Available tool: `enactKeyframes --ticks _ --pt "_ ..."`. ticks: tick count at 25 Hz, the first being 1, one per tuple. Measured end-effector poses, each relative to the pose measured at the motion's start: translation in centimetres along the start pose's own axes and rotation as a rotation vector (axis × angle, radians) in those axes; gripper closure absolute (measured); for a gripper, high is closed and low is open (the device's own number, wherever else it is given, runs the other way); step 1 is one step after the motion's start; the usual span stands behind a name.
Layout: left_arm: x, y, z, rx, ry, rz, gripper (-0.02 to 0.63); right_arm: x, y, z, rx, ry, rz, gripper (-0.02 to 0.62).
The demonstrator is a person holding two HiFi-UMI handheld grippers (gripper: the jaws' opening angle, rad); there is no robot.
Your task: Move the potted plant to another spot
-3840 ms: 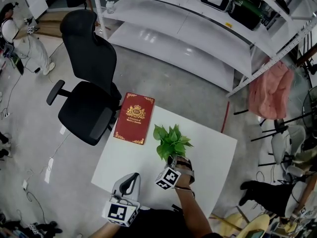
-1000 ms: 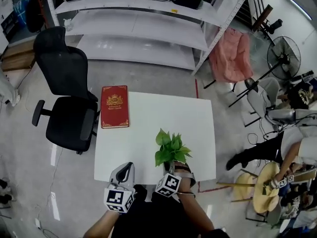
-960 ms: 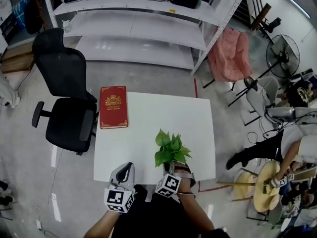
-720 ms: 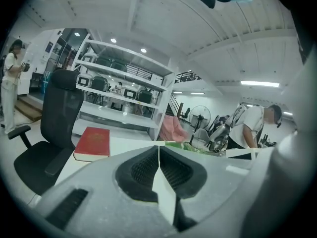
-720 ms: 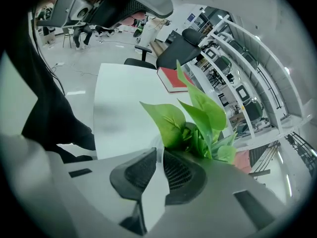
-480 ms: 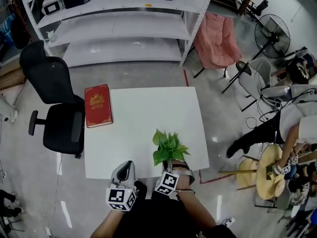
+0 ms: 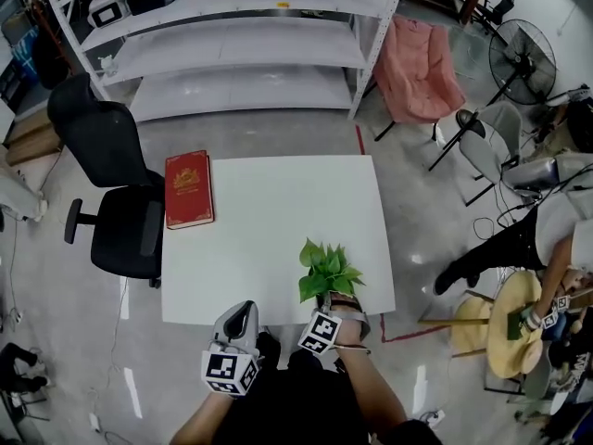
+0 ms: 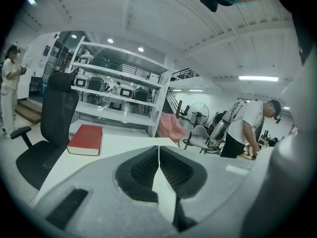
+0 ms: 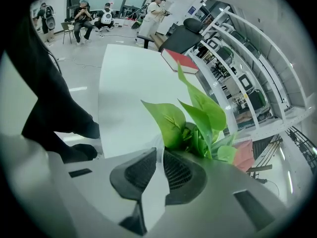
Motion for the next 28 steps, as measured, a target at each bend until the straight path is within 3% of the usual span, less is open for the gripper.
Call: enactKeyframes --ticks 16,28 --pt "0.2 0.3 0.7 -0.006 0.003 -0.014 0.586 -1.5 0.3 -0.7 0.038 0.005 -0.024 0.546" --pt "0.3 0.6 0.4 0.010 0.014 -0.007 0.586 -0.3 0.0 -0.5 -0.008 0.018 -0.001 0.545"
Point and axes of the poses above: the fingertips, and each gripper's own axes: x backward along the fingers, z to its right, y out of its underside, the point moved 8 cm from there along x, backward along the fingers, and after that the axes turned 10 degrees about -x, right-handed, at the moved point
